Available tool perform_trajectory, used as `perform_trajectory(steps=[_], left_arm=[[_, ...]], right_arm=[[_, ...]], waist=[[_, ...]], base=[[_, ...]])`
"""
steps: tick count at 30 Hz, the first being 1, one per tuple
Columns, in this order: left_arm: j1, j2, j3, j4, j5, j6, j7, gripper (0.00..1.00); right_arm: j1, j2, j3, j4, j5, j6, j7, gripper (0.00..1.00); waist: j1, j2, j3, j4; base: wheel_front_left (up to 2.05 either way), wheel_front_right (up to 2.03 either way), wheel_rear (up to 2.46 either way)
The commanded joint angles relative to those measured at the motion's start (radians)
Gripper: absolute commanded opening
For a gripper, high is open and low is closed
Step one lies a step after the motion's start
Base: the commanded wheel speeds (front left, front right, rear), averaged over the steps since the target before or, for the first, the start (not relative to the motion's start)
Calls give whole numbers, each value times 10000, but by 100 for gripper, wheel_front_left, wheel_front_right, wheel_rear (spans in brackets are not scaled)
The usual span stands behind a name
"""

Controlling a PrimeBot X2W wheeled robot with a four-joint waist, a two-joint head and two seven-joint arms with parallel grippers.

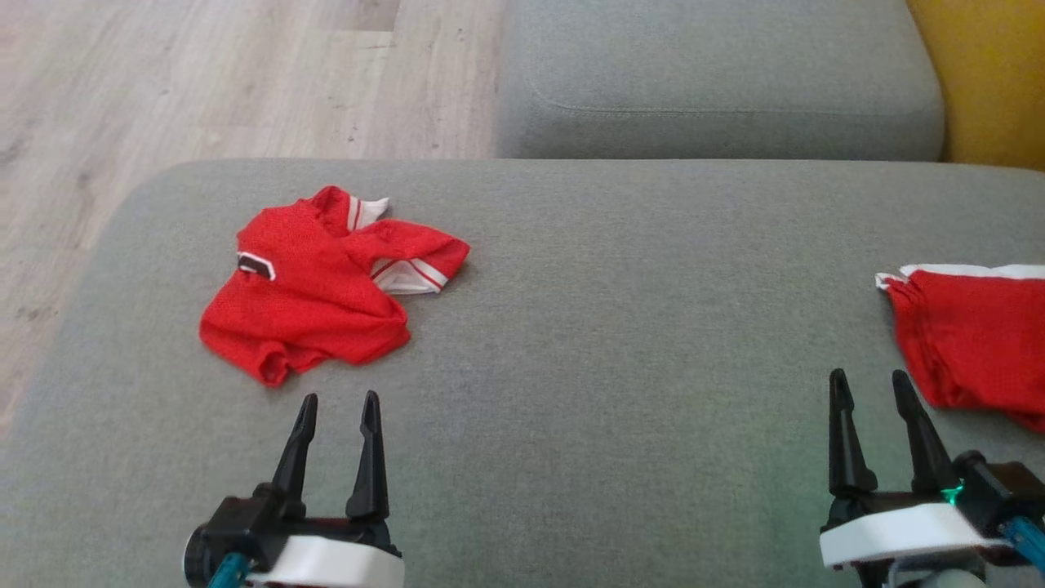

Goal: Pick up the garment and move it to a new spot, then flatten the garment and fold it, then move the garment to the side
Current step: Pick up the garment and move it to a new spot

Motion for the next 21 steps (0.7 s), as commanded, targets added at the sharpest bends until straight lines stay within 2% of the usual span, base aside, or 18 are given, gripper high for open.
perform_trajectory(steps=[1,7,13,21], left_arm=[[-341,-1,290,-264,-34,-19,-95,100],[-409,-1,350,-120,137,-74,-95,100],[-338,-1,822,-21,441,-179,-95,100],[-306,-1,1184,-44,613,-298,-95,100]], right_arm=[[-310,-55,219,-407,-22,-7,-136,100],[-194,-55,603,-505,152,-7,-137,100],[-149,-55,1348,-467,243,-7,-137,100],[-159,-55,1921,-348,523,-7,-137,100]], waist=[[0,0,-22,140],[0,0,-106,984],[0,0,-165,2057],[0,0,-272,3045]], base=[[0,0,0],[0,0,0],[0,0,0],[0,0,0]])
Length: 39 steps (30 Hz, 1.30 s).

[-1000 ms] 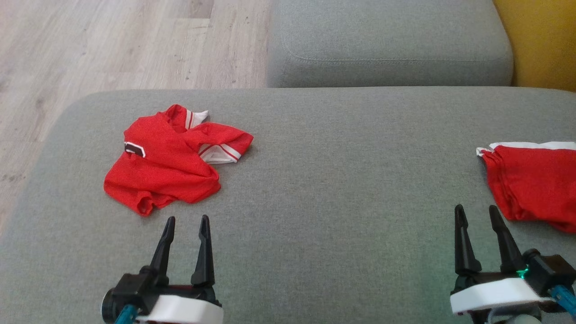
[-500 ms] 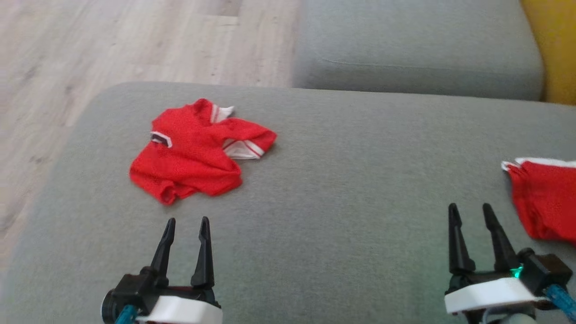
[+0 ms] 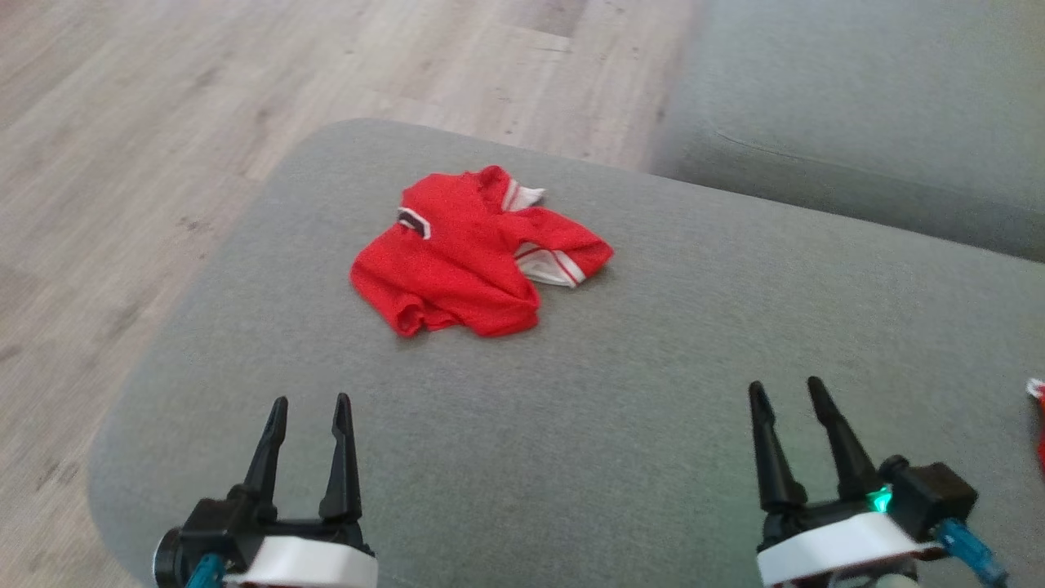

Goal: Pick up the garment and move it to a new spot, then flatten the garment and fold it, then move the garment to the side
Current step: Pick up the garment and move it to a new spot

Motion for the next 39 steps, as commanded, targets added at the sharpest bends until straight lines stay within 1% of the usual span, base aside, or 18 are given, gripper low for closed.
perform_trajectory(steps=[1,7,12,15,18,21,24,30,32,34,37,39], left_arm=[[-294,-3,406,-322,104,-52,-95,100],[-269,-3,508,-352,169,-114,-95,100],[-225,-3,639,-392,211,-172,-95,100],[-237,-3,691,-444,196,-187,-95,100],[-436,23,670,-326,400,-256,-95,100],[-925,267,398,301,681,-365,-75,100],[-1829,548,198,715,818,-469,285,100],[-4202,1369,-652,1618,1001,-709,1966,100],[-4951,1453,-859,2103,587,-743,2874,100],[-5713,1717,-1608,2405,296,-756,3838,100],[-6728,2097,-2514,2700,-649,-760,5060,100],[-7306,2443,-2988,2848,-1184,-762,5645,100]], right_arm=[[-181,-57,397,-252,151,-9,-108,100],[-209,-57,553,-128,248,-9,-108,100],[-286,-57,635,-88,296,-9,-108,100],[-355,-57,739,-67,303,-9,-108,100],[-416,-57,756,-103,244,-9,-108,100],[-466,-57,691,-165,191,-9,-108,100],[-644,-57,687,-265,14,-9,-108,100],[-1138,-57,501,-451,-243,-9,-109,100],[-1314,-57,451,-528,-367,-9,-109,100],[-1509,-57,400,-631,-488,-9,-109,100],[-1818,-57,336,-805,-659,-9,-109,100],[-2032,-57,347,-894,-936,-9,-109,100]], waist=[[0,0,-71,364],[0,0,-95,708],[0,0,-87,739],[0,0,-19,607],[0,0,136,411],[0,0,372,140],[0,0,820,-234],[0,0,1893,-941],[0,0,2229,-1152],[0,0,2564,-1355],[0,0,3013,-1638],[0,0,3295,-1829]], base=[[0,0,0],[0,0,0],[0,0,0],[0,0,0],[0,0,0],[0,0,0],[0,0,0],[0,0,0],[0,0,0],[0,0,0],[0,0,0],[0,0,0]])
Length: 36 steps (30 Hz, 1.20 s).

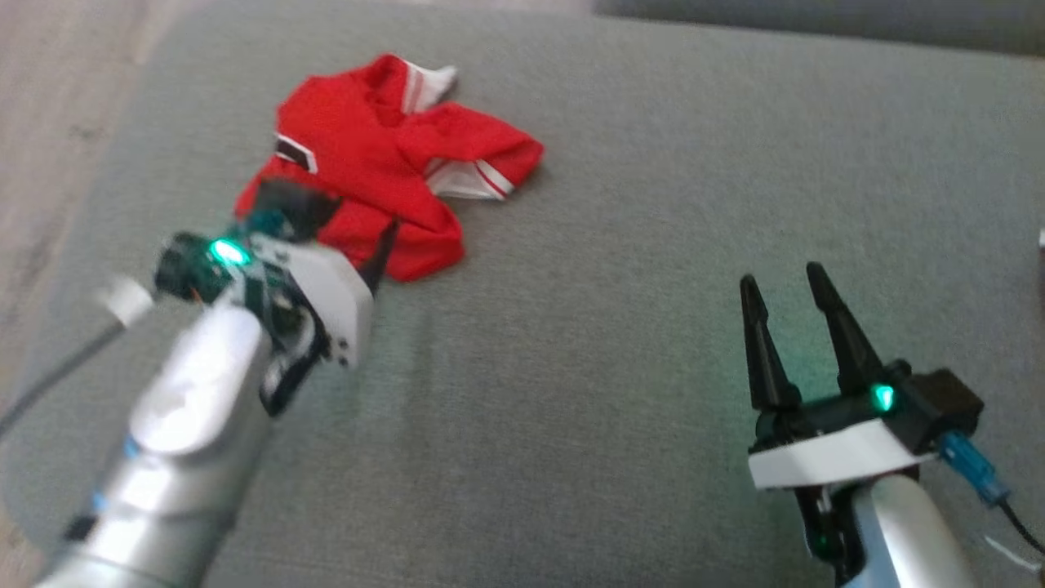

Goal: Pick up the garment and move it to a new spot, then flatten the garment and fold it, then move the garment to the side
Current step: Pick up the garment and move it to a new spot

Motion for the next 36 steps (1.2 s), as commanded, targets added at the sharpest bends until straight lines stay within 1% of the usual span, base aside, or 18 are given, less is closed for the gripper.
perform_trajectory(steps=[1,3,7,8,13,17,18,19,21,24,27,33,36], left_arm=[[-952,763,100,-128,-343,20,299,100],[-1383,1129,-319,88,-584,20,598,100],[-1878,1508,-891,588,-1396,19,1052,100],[-1878,1508,-891,588,-1396,19,1052,100],[-2171,1744,-1460,1084,-2202,19,1313,100],[-2172,1794,-1998,1290,-2902,18,1749,100],[-2141,1811,-2169,1296,-3103,18,1916,80],[-2080,1830,-2400,1200,-3376,18,2099,0],[-1965,1972,-2779,882,-3956,18,2331,0],[-1970,2248,-2877,629,-4323,18,1785,0],[-1955,2340,-2842,437,-4492,18,877,0],[-1755,2144,-2349,-381,-5229,18,-1151,0],[-1609,2025,-2042,-860,-5543,18,-1867,0]], right_arm=[[-508,-43,252,-445,-289,-9,-109,100],[-675,-43,251,-541,-318,-9,-109,100],[-881,-43,255,-636,-340,-9,-109,100],[-881,-43,255,-636,-340,-9,-109,100],[-1013,-43,225,-657,-326,-9,-109,100],[-1037,-43,209,-641,-309,-9,-109,100],[-1039,-43,209,-632,-299,-9,-109,100],[-1040,-43,211,-618,-287,-9,-109,100],[-1023,-43,211,-579,-262,-9,-109,100],[-952,-43,202,-522,-245,-9,-109,100],[-860,-43,175,-432,-249,-9,-109,100],[-475,-43,78,-238,-143,-9,-109,100],[-256,-43,109,-175,-98,-9,-109,100]], waist=[[-4,0,703,-592],[-4,0,949,-776],[-4,0,1279,-1072],[-4,0,1279,-1072],[-4,0,1442,-1284],[-4,0,1419,-1353],[-4,0,1387,-1364],[-4,0,1343,-1374],[-4,0,1219,-1376],[-4,0,970,-1352],[-4,0,632,-1302],[-4,0,-284,-1096],[-4,0,-703,-1016]], base=[[0,0,0],[0,0,0],[0,0,0],[0,0,0],[0,0,0],[0,0,0],[0,0,0],[0,0,0],[0,0,0],[0,0,0],[0,0,0],[0,0,0],[0,0,0]])
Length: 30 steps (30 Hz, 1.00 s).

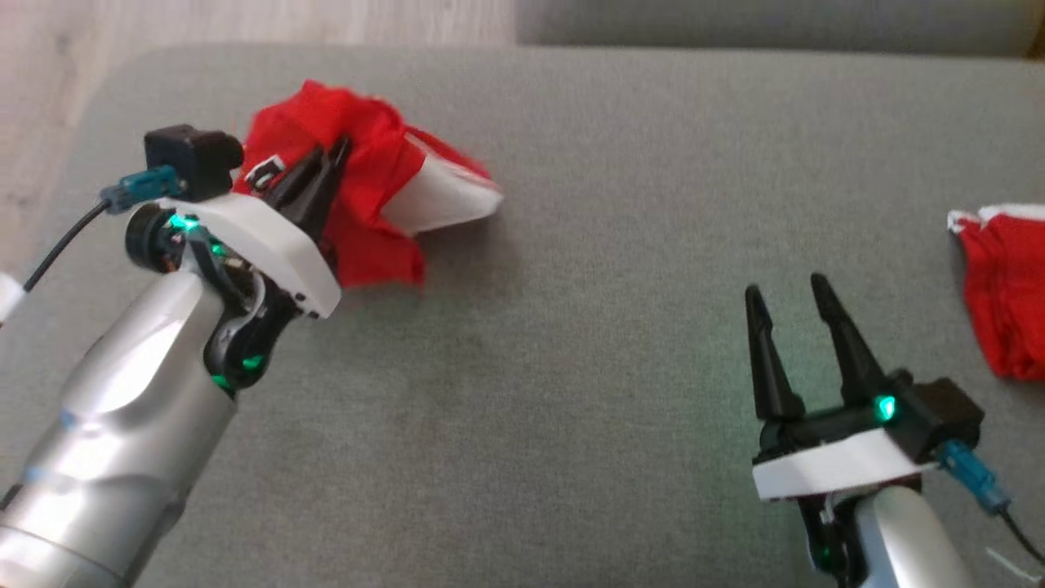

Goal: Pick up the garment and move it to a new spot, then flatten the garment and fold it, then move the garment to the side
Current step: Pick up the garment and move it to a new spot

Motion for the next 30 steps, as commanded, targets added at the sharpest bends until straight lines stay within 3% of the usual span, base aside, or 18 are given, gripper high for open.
perform_trajectory(steps=[1,8,20,25,30], left_arm=[[-257,261,580,-413,-62,35,-242,0],[-133,-80,561,-1979,-80,355,-474,0],[-828,-561,191,-3112,291,960,103,0],[-1663,-1025,38,-2965,566,939,150,0],[-2780,-1244,-213,-2093,970,563,188,0]], right_arm=[[-136,-32,249,-290,93,-7,-95,100],[-93,-31,423,-343,226,-7,-95,100],[-565,-31,651,-509,709,-7,-95,100],[-781,-31,797,-563,976,-7,-95,100],[-969,-31,928,-633,1195,-7,-95,100]], waist=[[1,0,-394,119],[1,0,-564,-341],[1,0,296,-2228],[1,0,683,-3134],[1,0,1087,-3788]], base=[[0,0,0],[0,0,0],[0,0,0],[0,0,0],[0,0,0]])
